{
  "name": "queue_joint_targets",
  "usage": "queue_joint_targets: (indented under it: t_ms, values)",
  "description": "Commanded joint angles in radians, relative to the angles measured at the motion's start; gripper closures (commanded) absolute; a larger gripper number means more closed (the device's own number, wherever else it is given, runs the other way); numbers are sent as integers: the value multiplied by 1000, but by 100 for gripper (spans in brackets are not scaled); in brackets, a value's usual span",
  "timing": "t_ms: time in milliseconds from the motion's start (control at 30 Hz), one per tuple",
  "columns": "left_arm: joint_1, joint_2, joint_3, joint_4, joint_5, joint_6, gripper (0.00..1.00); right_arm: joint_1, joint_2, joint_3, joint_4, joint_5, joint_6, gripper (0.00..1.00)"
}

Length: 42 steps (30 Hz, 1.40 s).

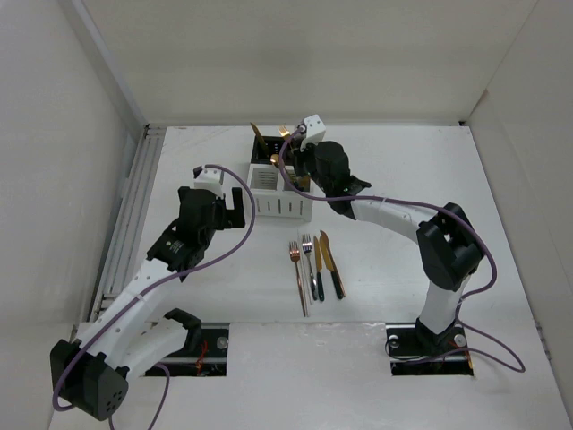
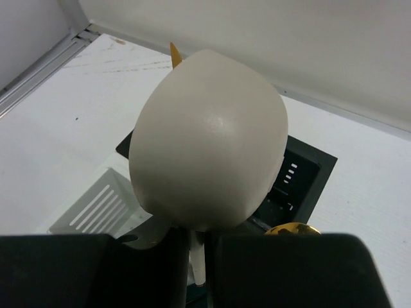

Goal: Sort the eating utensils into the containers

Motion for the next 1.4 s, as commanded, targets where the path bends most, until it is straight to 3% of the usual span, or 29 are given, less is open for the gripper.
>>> queue_joint_targets:
  t_ms: [0,67,100,133,267,400,467,500,567,700,800,1033,1167,1367]
  values:
    - [20,6,-10,60,4,-19,0,-6,-53,-32,102,-10,-13,86]
    - [30,19,-10,71,4,-19,0,-6,-65,-78,102,-47,-13,75]
    - [30,33,-10,71,16,-19,0,-6,-65,-78,64,-47,-13,61]
    - [30,33,-10,71,16,-19,0,-6,-65,-78,44,-47,-13,54]
    - [30,64,-1,90,36,-19,0,-6,-83,-78,5,4,-13,38]
    - [30,102,20,99,36,-8,2,-6,-122,-78,-15,27,-13,37]
    - [43,134,32,99,47,-8,9,-6,-169,-78,-24,27,-4,37]
    - [61,148,48,99,65,-8,19,-6,-189,-69,-39,27,7,37]
    - [82,180,84,108,85,-29,28,-6,-259,-60,-64,36,18,37]
    - [165,324,167,130,127,-78,35,-6,-382,-69,-140,74,27,27]
    - [222,404,207,166,193,-89,40,-15,-442,-93,-197,116,27,26]
    - [264,570,238,298,187,-68,42,-58,-510,-175,-260,146,47,26]
    - [264,650,217,386,294,-48,42,-78,-519,-175,-260,156,58,24]
    - [227,658,189,351,315,-151,41,-98,-510,-175,-260,156,58,24]
